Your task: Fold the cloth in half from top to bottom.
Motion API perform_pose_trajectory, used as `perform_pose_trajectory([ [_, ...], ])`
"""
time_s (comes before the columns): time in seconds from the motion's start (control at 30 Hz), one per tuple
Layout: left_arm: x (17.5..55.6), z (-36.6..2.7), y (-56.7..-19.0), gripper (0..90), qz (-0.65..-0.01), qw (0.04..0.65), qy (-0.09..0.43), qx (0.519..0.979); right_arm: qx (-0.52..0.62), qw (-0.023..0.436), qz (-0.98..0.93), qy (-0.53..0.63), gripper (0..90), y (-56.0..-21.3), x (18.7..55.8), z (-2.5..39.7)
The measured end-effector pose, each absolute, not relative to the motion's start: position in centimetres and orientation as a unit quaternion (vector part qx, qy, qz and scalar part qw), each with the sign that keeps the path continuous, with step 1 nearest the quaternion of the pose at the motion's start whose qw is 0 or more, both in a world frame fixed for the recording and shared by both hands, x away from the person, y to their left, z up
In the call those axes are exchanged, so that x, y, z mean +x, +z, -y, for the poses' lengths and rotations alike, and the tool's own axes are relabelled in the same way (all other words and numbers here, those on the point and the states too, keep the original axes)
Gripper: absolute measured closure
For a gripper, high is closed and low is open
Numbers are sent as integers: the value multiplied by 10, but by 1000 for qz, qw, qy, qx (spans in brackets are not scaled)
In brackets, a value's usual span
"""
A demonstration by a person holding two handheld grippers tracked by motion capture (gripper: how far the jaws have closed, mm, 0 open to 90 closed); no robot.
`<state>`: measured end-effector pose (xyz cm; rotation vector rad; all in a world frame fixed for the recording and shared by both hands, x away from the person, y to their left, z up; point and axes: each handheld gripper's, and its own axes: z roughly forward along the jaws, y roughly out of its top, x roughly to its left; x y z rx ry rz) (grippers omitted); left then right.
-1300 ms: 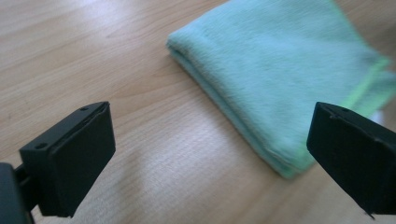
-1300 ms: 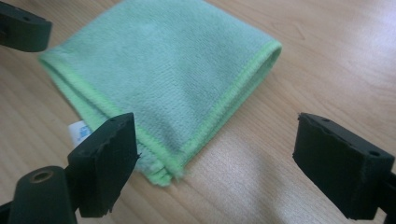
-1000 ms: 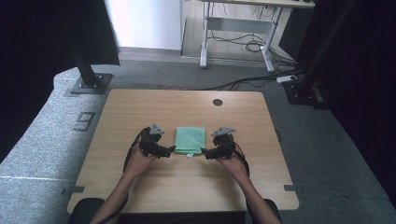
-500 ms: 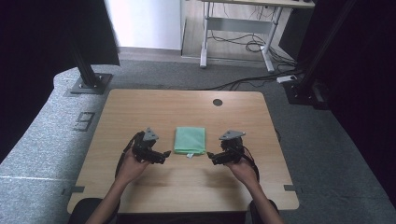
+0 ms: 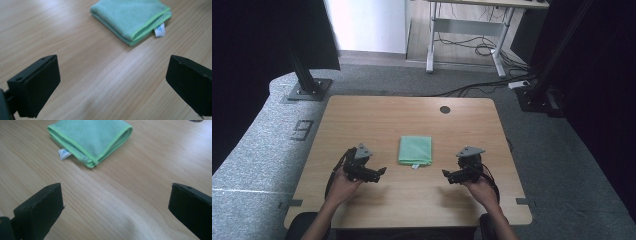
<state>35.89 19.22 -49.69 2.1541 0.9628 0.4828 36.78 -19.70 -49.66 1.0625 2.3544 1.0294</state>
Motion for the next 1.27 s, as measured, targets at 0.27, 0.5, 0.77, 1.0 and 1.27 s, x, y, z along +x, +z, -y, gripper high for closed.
perform_pose_trajectory([
  [0.27,350,-202,-515,0,-386,358,179,831,398,175,-821,371,0,-510,360,208],
  [0.5,345,-205,-532,0,-392,341,168,838,415,169,-816,366,0,-528,357,215],
  [0.77,345,-201,-546,0,-394,318,161,847,419,159,-827,340,0,-547,357,215],
  [1.0,348,-198,-549,0,-398,318,146,848,415,168,-827,340,0,-555,356,213],
  [1.27,348,-197,-549,0,-404,317,149,845,415,171,-823,348,0,-557,356,213],
])
